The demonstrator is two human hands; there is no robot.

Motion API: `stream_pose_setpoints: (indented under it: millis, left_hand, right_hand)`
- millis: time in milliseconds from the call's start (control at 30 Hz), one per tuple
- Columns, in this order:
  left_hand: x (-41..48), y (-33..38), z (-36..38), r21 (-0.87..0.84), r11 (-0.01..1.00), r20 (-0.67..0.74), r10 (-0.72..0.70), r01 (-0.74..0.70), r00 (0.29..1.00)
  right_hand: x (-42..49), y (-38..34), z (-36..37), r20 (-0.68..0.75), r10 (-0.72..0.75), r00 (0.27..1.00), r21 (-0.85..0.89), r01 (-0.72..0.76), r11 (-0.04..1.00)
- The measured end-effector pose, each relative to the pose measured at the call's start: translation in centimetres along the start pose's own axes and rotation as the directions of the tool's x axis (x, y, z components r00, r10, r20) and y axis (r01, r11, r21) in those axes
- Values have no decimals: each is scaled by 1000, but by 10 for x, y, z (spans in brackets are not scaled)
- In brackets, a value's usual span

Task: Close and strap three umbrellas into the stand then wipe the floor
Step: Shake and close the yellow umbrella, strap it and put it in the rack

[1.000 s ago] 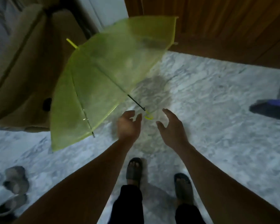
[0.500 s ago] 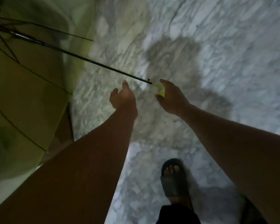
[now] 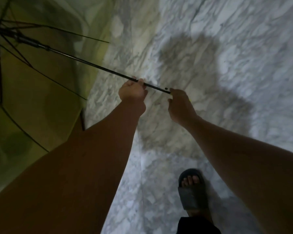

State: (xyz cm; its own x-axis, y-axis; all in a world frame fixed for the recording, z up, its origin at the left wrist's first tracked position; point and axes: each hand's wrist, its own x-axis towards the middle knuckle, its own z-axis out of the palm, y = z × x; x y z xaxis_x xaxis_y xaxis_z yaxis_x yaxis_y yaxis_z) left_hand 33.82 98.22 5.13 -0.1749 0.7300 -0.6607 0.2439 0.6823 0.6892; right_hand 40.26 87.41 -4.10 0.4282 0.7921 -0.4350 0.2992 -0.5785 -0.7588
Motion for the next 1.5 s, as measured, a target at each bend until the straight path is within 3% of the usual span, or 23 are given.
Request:
stream_pose_setpoints:
  millis: [167, 333, 767, 1033, 1333, 1500]
  left_hand:
    - [-41, 15, -6, -262, 962, 18, -71, 74, 997]
    - [-119, 42, -23, -218, 969, 52, -108, 117, 993]
    - [-428, 174, -66, -27, 991, 375, -114, 134, 920]
    - [-601, 208, -45, 97, 995, 616, -48, -15, 786]
    - [-783, 189, 18, 127, 986, 794, -35, -110, 607]
    - [-870, 165, 67, 132, 974, 866, -23, -185, 499]
  right_hand:
    - [-46, -17, -28, -29, 37, 999, -69, -39, 997]
    - [-108, -57, -91, -99, 160, 982, -55, -166, 985]
    - [-355, -211, -317, -201, 379, 903, -42, -394, 918]
    - [-500, -250, -442, -369, 488, 791, -38, -537, 842]
    - [-642, -198, -566, -469, 358, 807, -131, -464, 876]
    - [-703, -161, -621, -588, 395, 706, -28, -506, 862]
